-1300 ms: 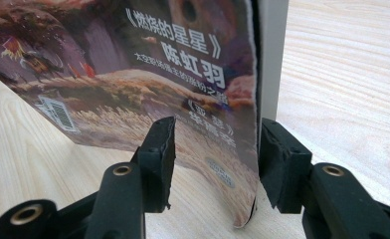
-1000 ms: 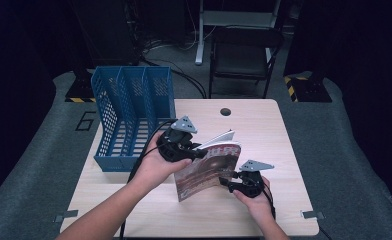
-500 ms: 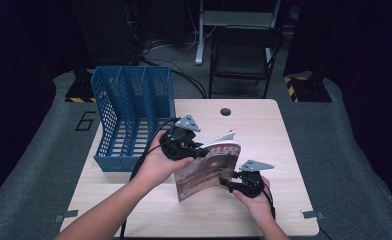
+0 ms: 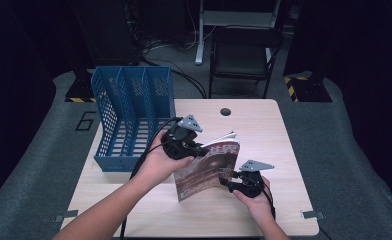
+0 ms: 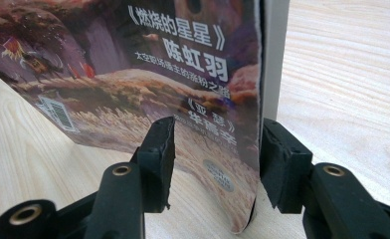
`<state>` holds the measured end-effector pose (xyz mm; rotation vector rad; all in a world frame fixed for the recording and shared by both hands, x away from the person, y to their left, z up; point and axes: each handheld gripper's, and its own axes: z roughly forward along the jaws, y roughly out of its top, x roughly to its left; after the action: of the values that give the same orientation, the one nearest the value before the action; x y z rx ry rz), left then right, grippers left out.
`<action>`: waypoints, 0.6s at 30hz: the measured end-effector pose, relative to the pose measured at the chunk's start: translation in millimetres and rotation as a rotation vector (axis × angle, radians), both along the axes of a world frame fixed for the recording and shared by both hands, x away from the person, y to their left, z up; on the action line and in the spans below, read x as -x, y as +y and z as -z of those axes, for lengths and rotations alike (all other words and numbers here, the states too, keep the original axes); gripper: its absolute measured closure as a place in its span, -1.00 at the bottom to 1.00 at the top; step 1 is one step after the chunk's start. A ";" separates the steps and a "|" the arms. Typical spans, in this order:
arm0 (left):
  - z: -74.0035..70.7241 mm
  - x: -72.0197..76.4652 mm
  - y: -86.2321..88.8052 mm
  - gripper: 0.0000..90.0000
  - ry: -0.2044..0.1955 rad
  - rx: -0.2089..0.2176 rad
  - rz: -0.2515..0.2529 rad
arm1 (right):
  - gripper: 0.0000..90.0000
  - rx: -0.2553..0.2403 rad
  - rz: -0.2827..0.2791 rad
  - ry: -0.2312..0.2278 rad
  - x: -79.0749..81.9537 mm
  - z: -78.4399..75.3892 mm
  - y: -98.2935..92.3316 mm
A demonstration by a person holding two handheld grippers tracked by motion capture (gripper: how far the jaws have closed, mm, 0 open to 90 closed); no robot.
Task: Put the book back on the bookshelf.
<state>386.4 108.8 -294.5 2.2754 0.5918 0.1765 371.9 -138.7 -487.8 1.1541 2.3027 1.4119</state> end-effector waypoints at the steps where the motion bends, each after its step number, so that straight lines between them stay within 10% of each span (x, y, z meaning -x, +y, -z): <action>1: -0.1 -0.1 0.0 0.85 0.001 -0.001 -0.001 | 0.15 -0.005 -0.002 0.000 0.1 0.0 0.0; 18: -1.2 -1.8 -2.1 0.82 0.026 -0.037 0.004 | 0.15 0.001 0.010 -0.005 -0.2 0.6 -0.1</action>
<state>388.2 106.7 -293.3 2.3177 0.6024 0.1579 372.1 -138.9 -488.4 1.1585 2.2904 1.4090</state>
